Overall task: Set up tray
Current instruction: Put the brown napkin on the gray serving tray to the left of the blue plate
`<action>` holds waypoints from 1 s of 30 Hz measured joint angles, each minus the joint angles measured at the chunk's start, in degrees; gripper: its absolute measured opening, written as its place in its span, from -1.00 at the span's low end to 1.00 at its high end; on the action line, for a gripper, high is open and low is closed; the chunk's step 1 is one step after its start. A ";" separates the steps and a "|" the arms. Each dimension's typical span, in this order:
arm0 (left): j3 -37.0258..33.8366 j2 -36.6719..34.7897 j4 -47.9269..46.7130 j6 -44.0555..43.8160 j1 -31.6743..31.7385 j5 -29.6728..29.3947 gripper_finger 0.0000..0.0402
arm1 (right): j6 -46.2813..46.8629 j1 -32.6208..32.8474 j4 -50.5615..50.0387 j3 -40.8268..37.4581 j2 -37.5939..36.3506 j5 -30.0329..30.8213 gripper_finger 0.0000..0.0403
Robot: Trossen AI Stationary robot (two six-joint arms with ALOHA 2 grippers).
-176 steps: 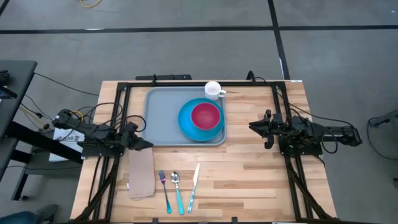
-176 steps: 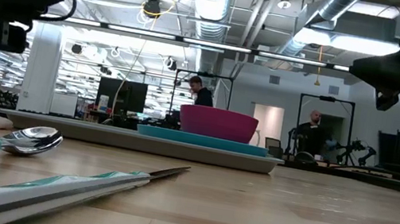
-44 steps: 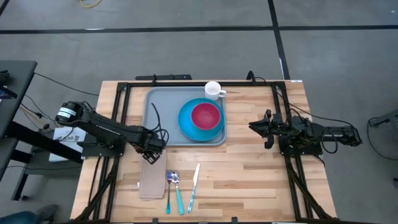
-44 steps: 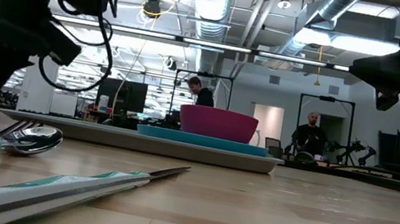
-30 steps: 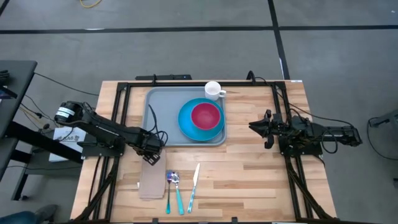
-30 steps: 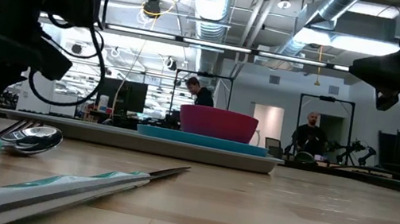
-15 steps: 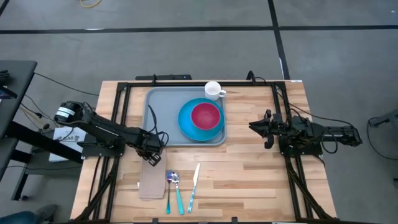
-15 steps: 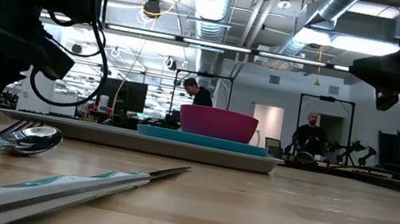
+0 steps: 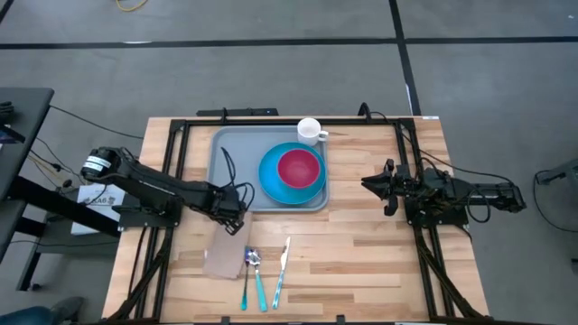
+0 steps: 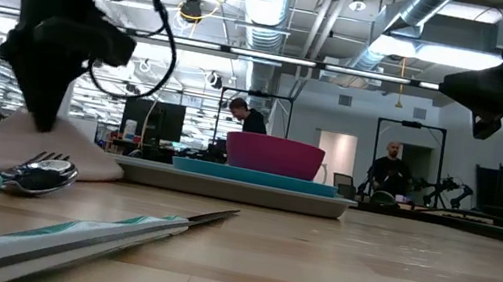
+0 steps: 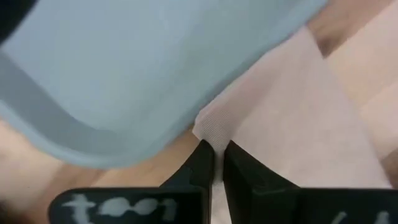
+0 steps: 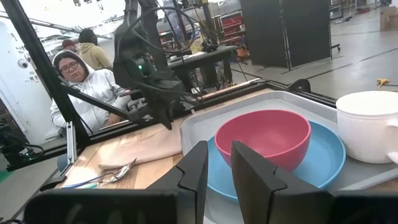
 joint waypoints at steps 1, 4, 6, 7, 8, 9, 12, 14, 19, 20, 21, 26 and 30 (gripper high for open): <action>0.87 0.00 -1.30 0.28 0.00 -1.19 -0.99 | 0.00 0.02 0.00 0.00 -0.02 0.00 -0.68; 2.69 -0.11 -5.16 0.69 0.85 -4.69 -0.99 | 0.00 0.01 0.00 0.00 -0.01 0.00 -0.68; 2.58 -0.11 -6.89 1.24 2.83 -4.74 -0.99 | 0.00 0.00 0.00 0.00 -0.01 0.00 -0.68; 2.34 -0.11 -7.41 1.78 3.88 -4.67 -1.00 | 0.00 0.00 0.00 0.00 -0.02 0.00 -0.68; 2.11 -0.11 -7.38 2.39 4.99 -4.24 -1.00 | 0.00 0.00 0.00 0.00 0.00 0.00 -0.68; 1.90 -0.11 -7.15 3.04 6.10 -3.69 -1.00 | 0.00 0.00 0.00 0.00 0.00 0.00 -0.68; 1.75 -0.11 -7.02 5.54 8.54 -2.66 -1.00 | 0.00 0.01 0.00 0.00 -0.01 0.00 -0.68; 1.78 -0.11 -6.79 6.97 9.38 -1.84 -1.00 | 0.00 0.00 0.00 0.00 -0.02 0.00 -0.68; 1.78 -0.11 -6.64 8.56 9.35 -0.85 -1.00 | 0.00 0.02 0.00 0.00 -0.02 0.00 -0.68; 1.81 -0.11 -6.68 8.44 9.07 -1.33 -1.00 | 0.00 0.02 0.00 0.00 -0.01 0.00 -0.68; 2.01 -0.24 -7.33 8.14 8.92 -2.03 -1.00 | 0.00 0.01 0.00 0.00 -0.01 0.00 -0.68; 4.97 -2.19 -13.14 6.42 9.05 -7.09 -1.00 | 0.00 0.02 0.00 0.00 -0.02 0.00 -0.68; 6.98 -4.34 -16.36 6.21 10.73 -11.02 -1.00 | 0.00 0.01 0.00 0.00 -0.01 0.00 -0.68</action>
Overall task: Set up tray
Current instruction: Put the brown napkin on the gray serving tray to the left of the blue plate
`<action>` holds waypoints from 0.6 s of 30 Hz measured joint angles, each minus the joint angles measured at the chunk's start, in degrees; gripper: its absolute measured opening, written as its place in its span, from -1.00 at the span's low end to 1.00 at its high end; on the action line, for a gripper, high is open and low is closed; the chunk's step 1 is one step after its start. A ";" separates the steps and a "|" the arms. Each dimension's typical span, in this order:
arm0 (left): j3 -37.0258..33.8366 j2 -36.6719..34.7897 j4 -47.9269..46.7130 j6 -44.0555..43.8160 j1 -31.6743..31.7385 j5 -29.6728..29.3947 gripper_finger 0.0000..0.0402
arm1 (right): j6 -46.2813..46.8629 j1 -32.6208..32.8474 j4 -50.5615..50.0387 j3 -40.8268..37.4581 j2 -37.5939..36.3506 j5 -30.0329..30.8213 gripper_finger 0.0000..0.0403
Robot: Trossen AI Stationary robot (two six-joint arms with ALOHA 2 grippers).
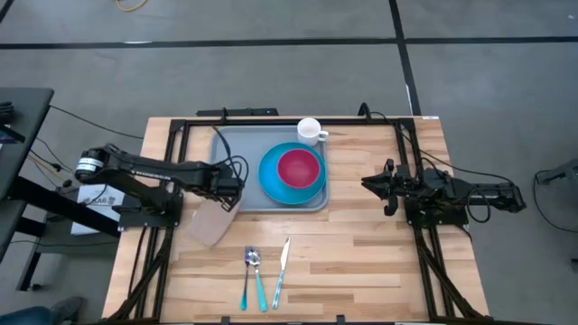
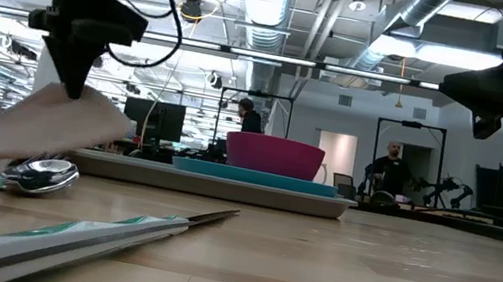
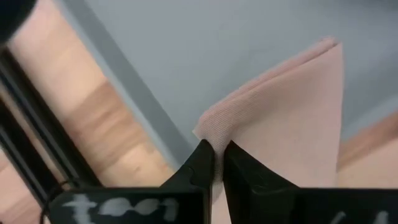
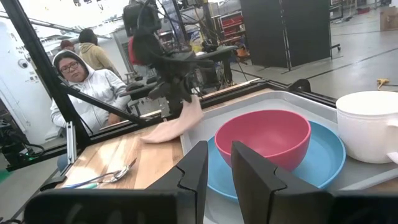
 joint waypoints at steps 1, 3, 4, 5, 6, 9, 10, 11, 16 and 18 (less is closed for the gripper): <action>0.05 -0.50 -0.04 0.08 0.79 -0.30 -1.00 | 0.00 0.01 -0.04 0.00 0.00 0.00 -0.68; -0.18 -1.11 0.13 0.42 2.53 -0.32 -1.00 | 0.00 0.00 0.00 0.00 0.00 0.00 -0.68; -0.51 -1.17 0.28 1.09 3.41 -0.26 -1.00 | -0.01 0.00 -0.02 0.00 0.00 0.00 -0.68; -0.89 -1.14 0.52 1.88 4.25 -0.15 -1.00 | 0.00 0.00 -0.07 0.00 -0.01 -0.02 -0.68; -1.32 -1.11 1.29 2.83 5.05 0.14 -1.00 | 0.00 0.01 -0.07 0.00 0.01 -0.02 -0.68; -2.85 -0.51 6.12 5.61 7.93 1.71 -1.00 | 0.00 0.01 -0.09 0.00 0.00 -0.04 -0.68; -3.38 -0.23 7.73 6.49 9.03 2.27 -1.00 | 0.00 0.00 -0.04 0.00 0.01 -0.02 -0.68; -3.85 -0.21 9.01 7.16 10.07 2.73 -1.00 | 0.00 0.00 -0.04 0.00 0.00 0.00 -0.68; -5.48 1.00 13.20 7.55 15.39 4.24 -1.00 | 0.00 -0.01 -0.11 0.00 -0.01 -0.02 -0.68; -5.52 1.93 15.43 8.19 17.54 4.54 -1.00 | -0.01 -0.01 -0.17 0.00 -0.03 -0.07 -0.68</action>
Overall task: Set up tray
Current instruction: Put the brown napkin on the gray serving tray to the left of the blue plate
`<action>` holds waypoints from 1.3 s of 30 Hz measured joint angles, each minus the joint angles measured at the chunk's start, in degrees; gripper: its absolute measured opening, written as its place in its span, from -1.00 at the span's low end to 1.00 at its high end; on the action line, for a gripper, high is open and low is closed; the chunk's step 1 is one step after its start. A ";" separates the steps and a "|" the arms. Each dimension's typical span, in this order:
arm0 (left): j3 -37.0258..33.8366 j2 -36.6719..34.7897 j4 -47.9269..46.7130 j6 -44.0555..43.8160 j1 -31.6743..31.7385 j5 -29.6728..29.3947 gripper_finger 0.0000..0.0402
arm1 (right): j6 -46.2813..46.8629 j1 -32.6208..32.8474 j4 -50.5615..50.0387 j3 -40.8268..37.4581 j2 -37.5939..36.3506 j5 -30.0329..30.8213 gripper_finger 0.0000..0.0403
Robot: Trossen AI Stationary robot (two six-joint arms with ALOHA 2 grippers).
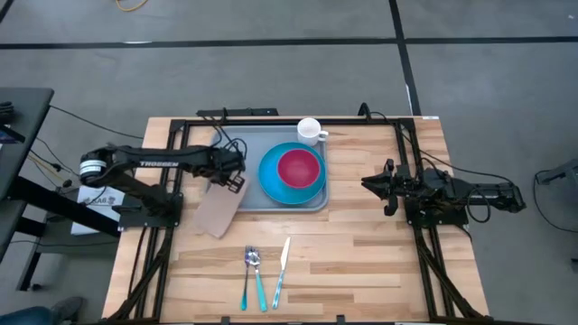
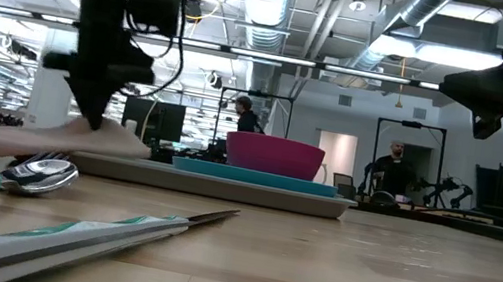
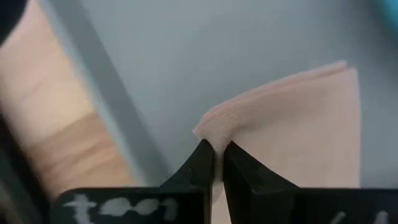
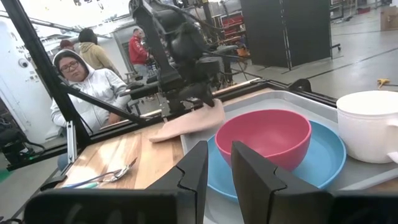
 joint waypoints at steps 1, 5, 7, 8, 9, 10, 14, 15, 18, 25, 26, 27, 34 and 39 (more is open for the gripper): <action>-0.06 0.18 1.42 0.58 1.12 0.27 -1.00 | 0.01 0.01 0.02 0.00 -0.02 0.02 -0.68; 0.04 1.73 6.84 2.31 5.63 1.09 -1.00 | 0.01 0.02 0.21 0.00 0.24 0.08 -0.68; 0.04 2.61 8.86 2.89 8.06 1.28 -1.00 | 0.01 0.00 0.13 0.00 0.63 0.10 -0.68; 0.04 3.09 9.44 3.32 9.27 1.27 -1.00 | 0.01 0.00 0.13 0.00 0.63 0.09 -0.68; 0.04 3.64 10.04 3.73 10.45 1.33 -1.00 | 0.01 0.00 0.15 0.00 0.63 0.13 -0.68; 0.04 4.16 10.79 4.17 11.71 1.53 -1.00 | 0.01 0.02 0.05 0.00 0.80 0.13 -0.68; 0.04 5.60 13.54 5.30 17.02 2.32 -1.00 | 0.01 0.00 0.07 0.00 0.81 0.13 -0.68; 0.04 5.83 14.63 5.76 18.11 2.63 -1.00 | 0.01 0.00 0.11 0.00 0.80 0.13 -0.68; 0.04 6.20 17.77 5.91 21.69 3.41 -1.00 | 0.01 0.00 0.11 0.00 0.79 0.13 -0.68; 0.04 6.17 21.93 8.45 28.07 6.54 -0.95 | 0.01 0.00 0.13 0.00 0.79 0.13 -0.68; 0.04 6.17 21.83 8.81 28.56 6.70 -0.91 | 0.01 0.00 0.13 0.00 0.79 0.13 -0.68; 0.04 6.17 21.77 8.94 28.96 6.75 -0.87 | 0.01 0.02 0.13 0.00 0.79 0.13 -0.68; 0.04 6.17 21.01 11.01 29.29 6.34 -0.50 | 0.01 0.00 0.14 0.00 0.79 0.13 -0.68; 0.04 6.15 20.09 11.15 29.14 6.31 -0.26 | 0.01 0.01 0.15 0.00 0.79 0.13 -0.68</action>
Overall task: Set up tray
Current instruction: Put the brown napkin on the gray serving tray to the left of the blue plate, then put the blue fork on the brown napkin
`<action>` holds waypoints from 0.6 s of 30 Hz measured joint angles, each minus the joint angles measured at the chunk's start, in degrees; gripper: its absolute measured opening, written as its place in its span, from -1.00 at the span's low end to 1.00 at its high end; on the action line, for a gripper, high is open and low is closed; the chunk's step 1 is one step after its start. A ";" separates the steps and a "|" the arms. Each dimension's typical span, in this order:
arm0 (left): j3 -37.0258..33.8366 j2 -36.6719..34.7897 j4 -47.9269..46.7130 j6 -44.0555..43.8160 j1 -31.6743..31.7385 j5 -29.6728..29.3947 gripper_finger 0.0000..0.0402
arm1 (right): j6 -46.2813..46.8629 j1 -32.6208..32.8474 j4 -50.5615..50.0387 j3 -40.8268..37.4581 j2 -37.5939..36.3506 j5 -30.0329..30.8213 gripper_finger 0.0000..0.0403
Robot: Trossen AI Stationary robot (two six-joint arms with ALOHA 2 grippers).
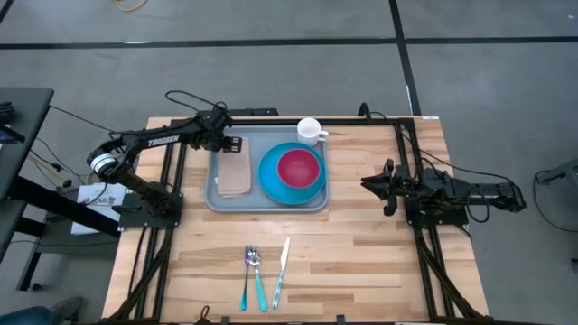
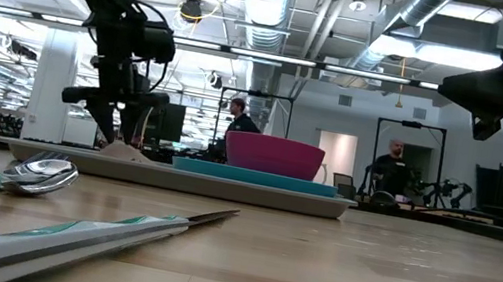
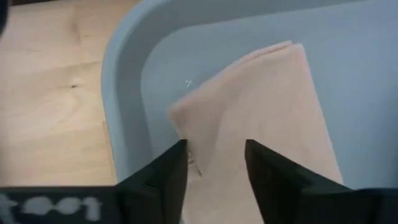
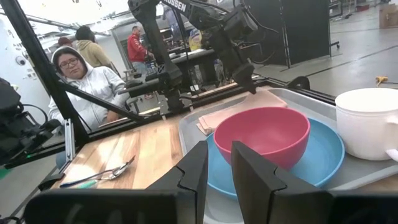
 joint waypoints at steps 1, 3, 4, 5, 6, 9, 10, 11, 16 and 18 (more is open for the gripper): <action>0.00 0.00 -0.26 0.01 0.00 -0.02 -0.21 | -0.02 0.01 0.00 0.00 0.00 0.00 -0.68; 0.01 0.00 -0.97 0.28 0.00 -0.04 -0.13 | 0.00 0.00 0.00 0.00 0.00 0.00 -0.68; 0.18 0.00 -1.58 0.74 0.00 -0.04 -0.09 | 0.00 -0.01 0.00 0.00 0.00 0.00 -0.68; 0.67 0.00 -2.45 1.46 0.00 -0.09 -0.06 | 0.00 -0.01 0.00 0.00 0.00 0.00 -0.68; 1.35 0.00 -3.05 2.47 0.00 -0.31 -0.03 | 0.00 0.00 0.00 0.00 0.00 0.00 -0.68; 3.83 -0.40 -3.51 5.88 0.00 -0.28 0.05 | 0.00 -0.01 0.01 0.00 0.00 0.00 -0.68; 4.75 -0.77 -3.55 6.94 -0.05 0.33 0.07 | 0.00 -0.01 0.01 0.00 0.00 0.00 -0.68; 5.75 -1.23 -3.48 8.40 -0.21 1.72 0.08 | 0.00 -0.01 0.02 0.00 0.00 0.00 -0.68; 10.81 -3.42 -7.47 13.86 -2.83 10.84 0.09 | 0.00 0.00 0.02 0.00 0.00 0.00 -0.68; 12.59 -4.34 -10.97 13.47 -4.90 13.27 0.09 | 0.00 -0.01 0.02 0.00 0.00 0.00 -0.68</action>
